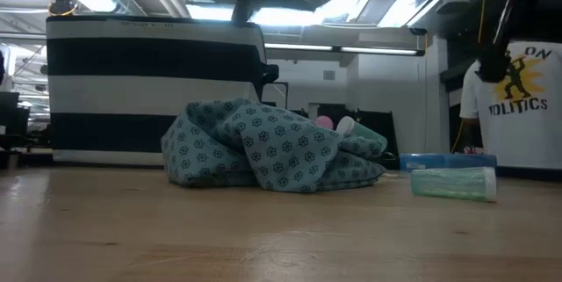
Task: Pick & Place Medicine items
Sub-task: Put the bottom green pill bottle into the yellow bin
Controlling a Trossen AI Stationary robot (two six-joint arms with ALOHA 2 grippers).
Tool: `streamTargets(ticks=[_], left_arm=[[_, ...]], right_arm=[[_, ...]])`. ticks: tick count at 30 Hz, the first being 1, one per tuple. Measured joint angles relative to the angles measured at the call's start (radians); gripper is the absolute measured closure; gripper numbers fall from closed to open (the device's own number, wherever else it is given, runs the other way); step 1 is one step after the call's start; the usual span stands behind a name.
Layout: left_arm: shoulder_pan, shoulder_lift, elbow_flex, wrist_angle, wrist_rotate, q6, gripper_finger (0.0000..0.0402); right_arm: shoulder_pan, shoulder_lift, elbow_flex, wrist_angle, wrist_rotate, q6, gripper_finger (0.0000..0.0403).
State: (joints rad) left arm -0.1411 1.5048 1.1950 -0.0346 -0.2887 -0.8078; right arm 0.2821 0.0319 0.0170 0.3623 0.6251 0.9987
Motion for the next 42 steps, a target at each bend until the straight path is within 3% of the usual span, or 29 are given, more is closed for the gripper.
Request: streamTargets(ticks=[6,11,17,23,29,36,42], left_arm=[[0.001,0.001,0.000,0.006,-0.062,-0.019,0.0208],[0.006,0.001,0.000,0.018,-0.114,-0.093,0.0208],[0.006,0.001,0.000,0.036,-0.146,-0.149,0.0208],[-0.001,0.001,0.000,0.054,-0.146,-0.151,0.0208],[-0.001,0.001,0.000,0.048,-0.137,-0.144,0.0208],[-0.001,0.001,0.001,0.032,-0.107,-0.149,0.0208],[-0.001,0.001,0.001,0.026,-0.074,-0.088,0.0208]], right_arm=[[0.000,0.003,0.028,0.076,-0.055,-0.153,0.0070],[-0.002,0.105,0.199,-0.276,-0.058,-0.413,0.0091],[-0.003,0.334,0.404,-0.706,-0.132,-0.602,0.0127],[-0.027,0.580,0.480,-0.785,-0.363,-0.723,0.0138],[-0.059,0.793,0.513,-0.784,-0.510,-0.671,0.0138],[-0.058,1.009,0.627,-0.800,-0.668,-0.367,0.0138],[-0.056,1.197,0.766,-0.829,-0.730,-0.226,0.0138]])
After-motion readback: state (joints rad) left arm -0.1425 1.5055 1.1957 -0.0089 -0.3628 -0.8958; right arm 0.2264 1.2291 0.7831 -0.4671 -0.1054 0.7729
